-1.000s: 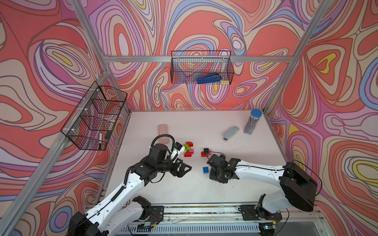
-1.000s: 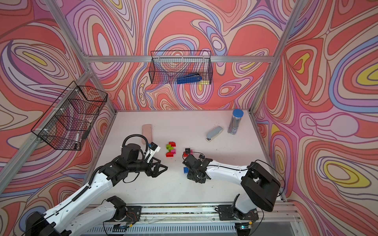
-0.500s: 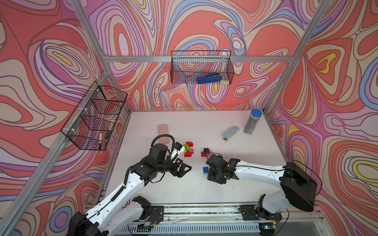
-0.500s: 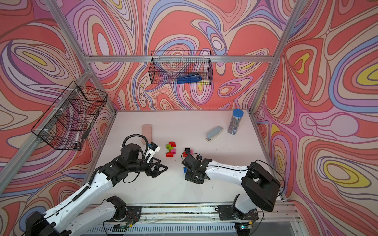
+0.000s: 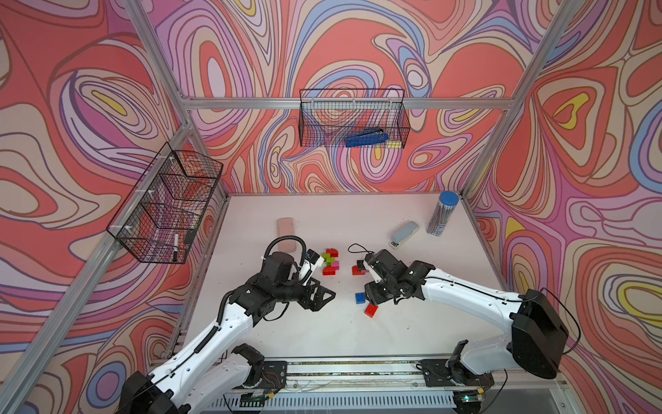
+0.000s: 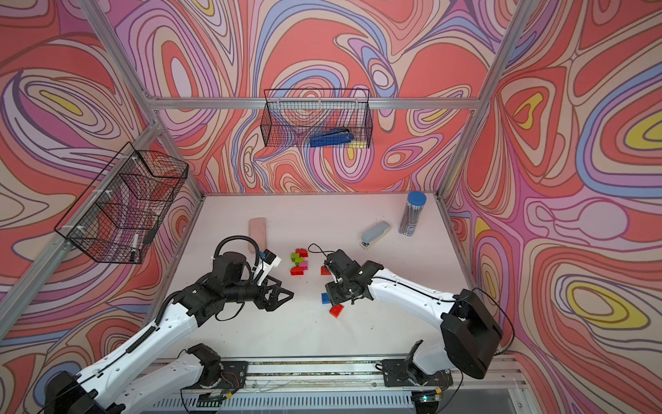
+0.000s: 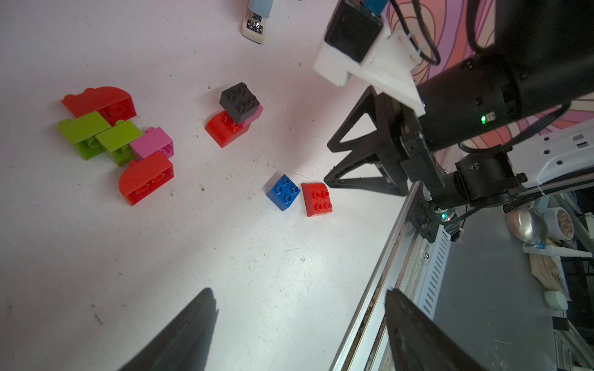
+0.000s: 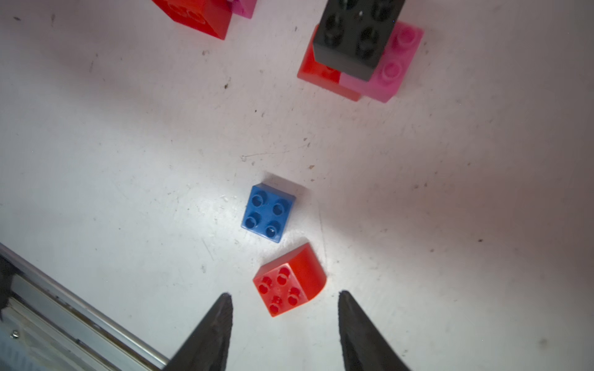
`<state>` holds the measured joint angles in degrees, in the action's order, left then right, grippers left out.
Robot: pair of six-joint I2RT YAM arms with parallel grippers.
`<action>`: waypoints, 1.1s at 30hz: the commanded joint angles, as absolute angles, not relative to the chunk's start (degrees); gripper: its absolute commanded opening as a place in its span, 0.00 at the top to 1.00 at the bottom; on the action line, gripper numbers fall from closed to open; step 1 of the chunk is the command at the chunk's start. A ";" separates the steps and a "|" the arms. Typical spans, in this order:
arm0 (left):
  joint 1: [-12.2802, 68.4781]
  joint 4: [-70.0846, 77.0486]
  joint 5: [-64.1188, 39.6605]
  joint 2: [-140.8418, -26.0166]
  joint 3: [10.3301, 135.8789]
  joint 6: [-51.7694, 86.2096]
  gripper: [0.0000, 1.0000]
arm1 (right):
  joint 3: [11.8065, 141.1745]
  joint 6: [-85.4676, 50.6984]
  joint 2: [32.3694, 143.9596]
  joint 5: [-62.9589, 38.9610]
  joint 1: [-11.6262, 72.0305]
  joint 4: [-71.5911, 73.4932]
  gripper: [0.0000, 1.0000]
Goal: Assemble the letter s with lego
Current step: Pick up the lego brick from the center of the board.
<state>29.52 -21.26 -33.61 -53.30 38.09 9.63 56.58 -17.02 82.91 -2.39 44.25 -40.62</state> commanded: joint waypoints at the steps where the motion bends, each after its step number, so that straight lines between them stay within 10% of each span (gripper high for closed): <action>1: 29.14 -22.32 -33.61 -52.22 37.82 8.90 0.16 | 62.65 0.91 86.97 -2.38 43.20 -46.14 0.44; 16: 29.13 -23.30 -33.03 -52.21 38.62 7.55 0.15 | 44.22 37.18 74.29 1.47 41.31 -34.13 0.33; 33: 29.07 -23.10 -33.25 -52.13 38.41 7.65 0.15 | 45.68 46.05 84.29 -6.48 41.51 -31.31 0.31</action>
